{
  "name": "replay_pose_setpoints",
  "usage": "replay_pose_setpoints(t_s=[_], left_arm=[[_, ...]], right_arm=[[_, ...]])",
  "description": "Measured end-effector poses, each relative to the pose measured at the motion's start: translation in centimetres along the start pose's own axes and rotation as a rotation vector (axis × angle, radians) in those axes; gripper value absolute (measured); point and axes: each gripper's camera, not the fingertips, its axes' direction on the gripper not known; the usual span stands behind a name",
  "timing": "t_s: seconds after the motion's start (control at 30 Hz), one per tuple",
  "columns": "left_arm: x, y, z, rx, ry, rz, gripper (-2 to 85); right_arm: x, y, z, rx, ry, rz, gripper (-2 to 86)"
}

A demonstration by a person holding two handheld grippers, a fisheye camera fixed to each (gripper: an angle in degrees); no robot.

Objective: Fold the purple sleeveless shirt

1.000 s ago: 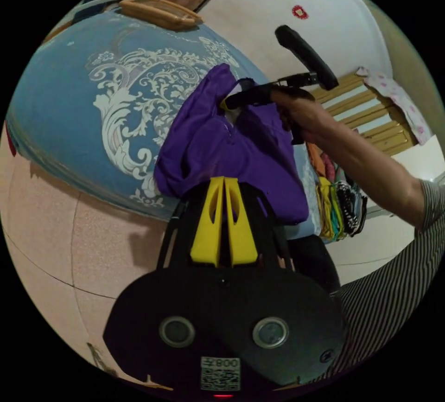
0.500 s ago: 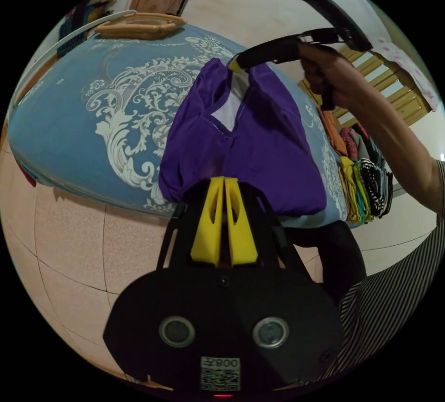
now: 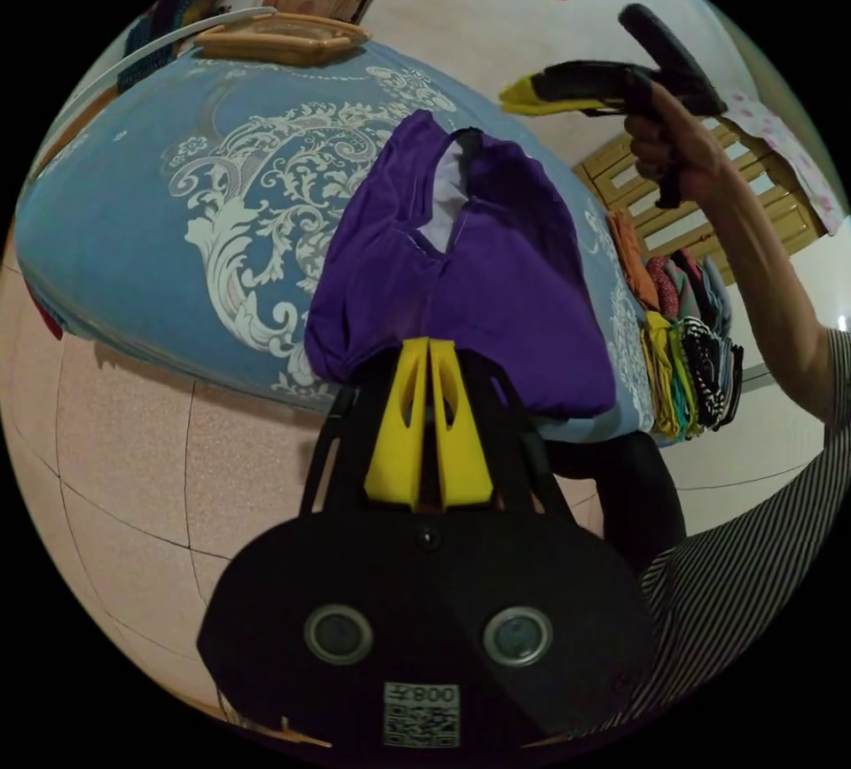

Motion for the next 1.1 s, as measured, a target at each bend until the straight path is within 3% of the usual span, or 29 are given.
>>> replay_pose_setpoints(t_s=[0.13, 0.33, 0.43, 0.6, 0.77, 1.1], left_arm=[[1.0, 0.5, -1.3, 0.078, -0.005, 0.01, 0.2], [-0.3, 0.4, 1.2, 0.016, -0.032, -0.017, 0.2], [-1.0, 0.6, 1.4, 0.024, 0.033, -0.067, 0.2], [0.3, 1.5, 0.3, 0.076, -0.001, -0.064, 0.2], [1.3, 2.1, 2.1, 0.011, -0.09, -0.004, 0.2], [1.8, 2.5, 3.7, -0.072, -0.077, -0.018, 0.2]], right_arm=[[0.4, 5.0, -0.2, 0.017, -0.032, -0.022, 5.5], [2.7, 9.2, 7.2, -0.165, -0.045, 0.081, 1.1], [4.6, 11.4, 6.4, -0.134, -0.124, 0.124, 0.4], [6.6, 17.4, 2.5, -0.021, -0.144, 0.154, 0.1], [7.7, 28.0, -1.1, 0.109, -0.24, 0.227, 0.1], [11.3, 44.3, -0.1, 0.113, -0.252, 0.466, 0.2]])
